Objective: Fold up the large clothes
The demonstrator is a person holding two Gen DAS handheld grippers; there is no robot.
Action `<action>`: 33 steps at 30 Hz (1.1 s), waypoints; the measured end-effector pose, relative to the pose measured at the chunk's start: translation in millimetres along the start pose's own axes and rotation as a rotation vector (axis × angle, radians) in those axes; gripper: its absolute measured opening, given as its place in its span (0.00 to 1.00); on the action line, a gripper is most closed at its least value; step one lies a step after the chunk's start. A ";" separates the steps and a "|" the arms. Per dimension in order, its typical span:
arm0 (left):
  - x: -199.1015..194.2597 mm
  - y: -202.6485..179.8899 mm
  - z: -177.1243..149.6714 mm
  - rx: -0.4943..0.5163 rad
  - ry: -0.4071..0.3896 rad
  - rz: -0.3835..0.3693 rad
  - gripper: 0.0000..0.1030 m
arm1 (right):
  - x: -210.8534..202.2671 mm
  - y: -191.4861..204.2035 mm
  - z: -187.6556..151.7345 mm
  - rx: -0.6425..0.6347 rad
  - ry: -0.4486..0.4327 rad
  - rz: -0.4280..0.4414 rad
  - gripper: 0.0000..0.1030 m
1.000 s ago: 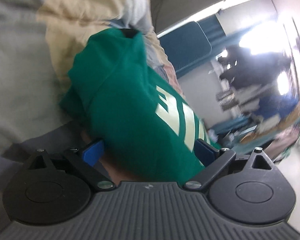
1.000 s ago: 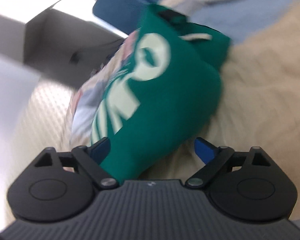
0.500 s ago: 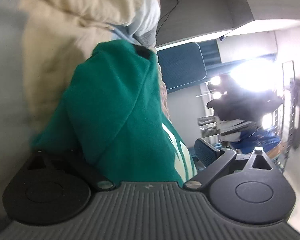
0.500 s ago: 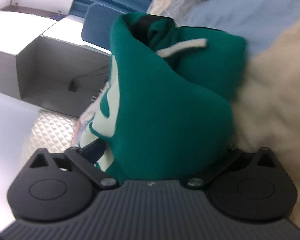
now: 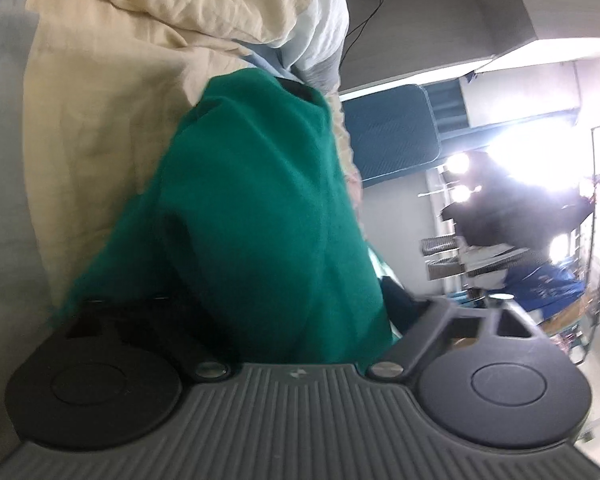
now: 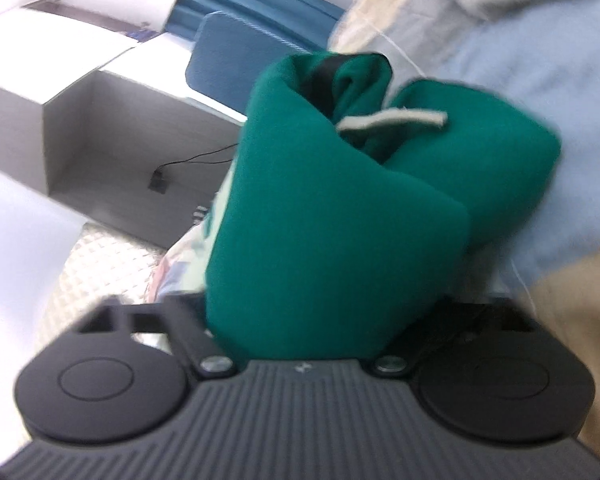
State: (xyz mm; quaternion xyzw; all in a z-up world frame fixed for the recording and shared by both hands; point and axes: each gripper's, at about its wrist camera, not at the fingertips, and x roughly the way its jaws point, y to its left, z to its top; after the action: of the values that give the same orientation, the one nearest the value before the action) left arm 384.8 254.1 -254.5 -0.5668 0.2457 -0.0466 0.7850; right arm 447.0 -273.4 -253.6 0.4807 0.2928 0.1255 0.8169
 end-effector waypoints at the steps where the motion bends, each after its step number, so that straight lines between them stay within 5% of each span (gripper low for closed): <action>1: -1.8 0.1 -0.6 0.006 0.003 0.005 0.71 | -2.3 4.3 0.9 -0.019 -0.001 0.011 0.57; 6: -12.3 5.6 2.6 -0.036 0.014 -0.033 0.70 | -13.9 19.5 4.8 -0.065 0.003 0.014 0.45; 12: -48.1 10.3 -9.5 -0.134 0.028 -0.071 0.97 | -13.3 19.1 9.8 -0.041 0.012 -0.002 0.45; 19: -51.7 22.6 -28.7 -0.172 0.075 0.017 0.98 | -4.2 21.9 10.9 -0.027 0.015 -0.008 0.45; 31: -24.2 4.7 -27.0 -0.097 -0.069 0.059 1.00 | 0.8 19.4 10.3 -0.023 0.009 0.002 0.46; 33: -23.9 4.3 -25.6 -0.086 -0.087 0.062 0.91 | 1.2 22.1 9.9 -0.047 0.004 0.003 0.46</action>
State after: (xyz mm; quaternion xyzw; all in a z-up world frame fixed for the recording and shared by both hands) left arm 351.8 241.9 -256.6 -0.5937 0.2307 0.0129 0.7708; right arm 455.6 -268.7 -231.4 0.4616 0.2908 0.1345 0.8272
